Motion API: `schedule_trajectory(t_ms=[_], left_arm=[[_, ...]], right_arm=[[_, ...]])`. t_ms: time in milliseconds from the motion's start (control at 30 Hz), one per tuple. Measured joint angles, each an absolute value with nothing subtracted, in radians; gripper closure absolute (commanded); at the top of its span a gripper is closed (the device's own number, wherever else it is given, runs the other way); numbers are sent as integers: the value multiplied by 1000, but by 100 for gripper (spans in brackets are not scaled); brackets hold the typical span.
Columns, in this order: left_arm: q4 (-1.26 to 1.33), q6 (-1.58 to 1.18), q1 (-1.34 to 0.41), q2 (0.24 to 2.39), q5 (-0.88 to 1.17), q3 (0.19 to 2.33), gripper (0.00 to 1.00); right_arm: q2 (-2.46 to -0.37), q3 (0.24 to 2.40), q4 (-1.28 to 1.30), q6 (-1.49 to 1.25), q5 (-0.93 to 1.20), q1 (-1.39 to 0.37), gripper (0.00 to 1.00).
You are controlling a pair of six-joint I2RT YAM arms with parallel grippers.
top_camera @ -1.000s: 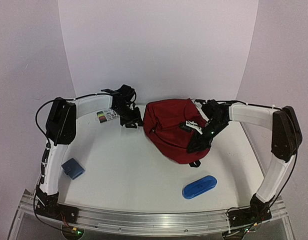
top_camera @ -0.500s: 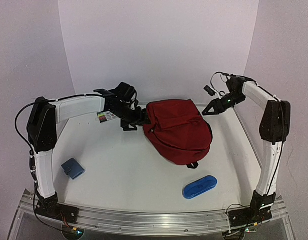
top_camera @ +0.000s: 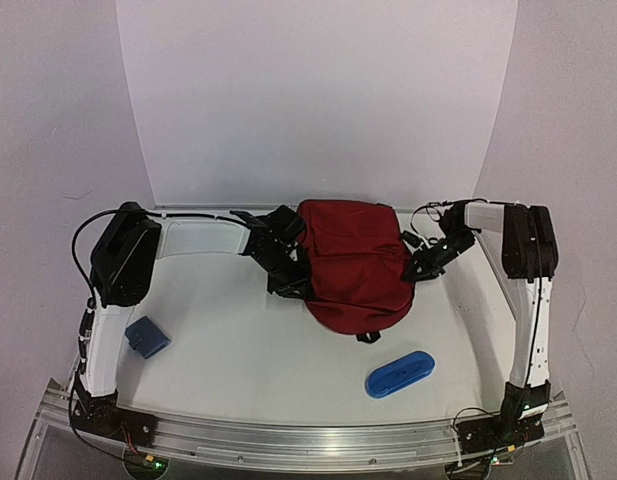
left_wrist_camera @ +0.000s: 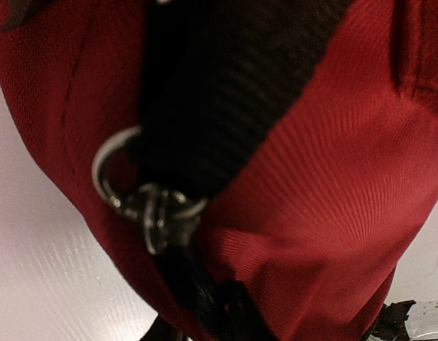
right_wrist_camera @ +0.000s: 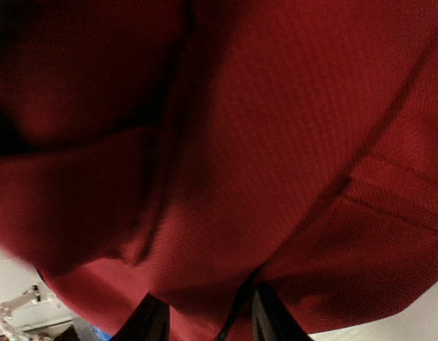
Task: Pack the student bag
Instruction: Adjust the student bag at the center of the board.
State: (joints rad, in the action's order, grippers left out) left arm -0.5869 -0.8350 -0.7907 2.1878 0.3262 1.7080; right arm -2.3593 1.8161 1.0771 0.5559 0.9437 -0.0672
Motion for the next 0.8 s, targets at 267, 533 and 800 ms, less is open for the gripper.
schedule_trajectory(t_ms=[267, 533, 800], left_arm=[[-664, -810, -667, 2228, 273, 1830, 64], [-746, -747, -530, 2269, 194, 2013, 35], [-727, -795, -674, 2038, 191, 1657, 32]], right_arm=[[-2144, 1492, 1120, 634, 1015, -211, 54], [-2009, 1659, 1229, 688, 1038, -321, 29], [-2167, 2142, 1296, 689, 1013, -110, 14]])
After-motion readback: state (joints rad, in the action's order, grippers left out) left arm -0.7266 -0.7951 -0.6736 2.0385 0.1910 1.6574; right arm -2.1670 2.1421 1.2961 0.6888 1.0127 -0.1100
